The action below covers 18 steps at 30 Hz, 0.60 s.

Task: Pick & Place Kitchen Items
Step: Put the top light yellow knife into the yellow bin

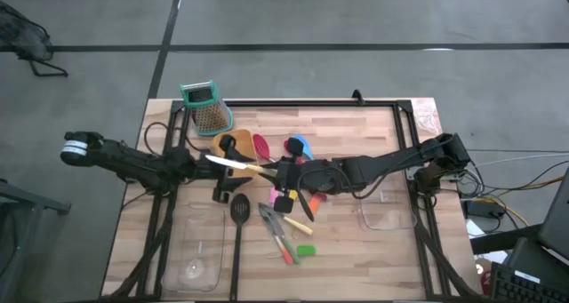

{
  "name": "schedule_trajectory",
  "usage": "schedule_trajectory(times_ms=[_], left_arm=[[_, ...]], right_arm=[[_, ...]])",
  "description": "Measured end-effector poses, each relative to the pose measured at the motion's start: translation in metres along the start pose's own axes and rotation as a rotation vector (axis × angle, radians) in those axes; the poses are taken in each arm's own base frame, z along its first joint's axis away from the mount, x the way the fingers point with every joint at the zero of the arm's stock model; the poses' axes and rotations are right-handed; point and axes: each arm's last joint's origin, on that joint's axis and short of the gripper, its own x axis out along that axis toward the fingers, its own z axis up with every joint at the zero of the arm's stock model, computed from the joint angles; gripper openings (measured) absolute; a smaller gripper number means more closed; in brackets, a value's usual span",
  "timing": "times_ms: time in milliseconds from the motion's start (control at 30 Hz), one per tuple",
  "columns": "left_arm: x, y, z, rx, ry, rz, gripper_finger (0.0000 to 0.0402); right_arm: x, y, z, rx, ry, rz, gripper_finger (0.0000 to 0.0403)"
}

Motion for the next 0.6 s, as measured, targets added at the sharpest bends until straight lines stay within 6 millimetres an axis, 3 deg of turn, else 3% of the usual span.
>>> schedule_trajectory(times_ms=[200, 367, 600], left_arm=[[0.001, -0.001, 0.005, -0.020, -0.037, -0.032, 0.0248], [0.002, 0.000, 0.003, -0.018, -0.029, 0.011, 0.0247], [0.015, 0.002, 0.013, 0.006, -0.068, 0.031, 0.0246]], right_arm=[[0.000, 0.000, 0.001, -0.009, -0.012, -0.001, 0.0069], [0.000, -0.001, 0.005, 0.010, -0.054, -0.005, 0.0085], [0.001, -0.003, 0.007, 0.007, -0.067, -0.011, 0.0069]])
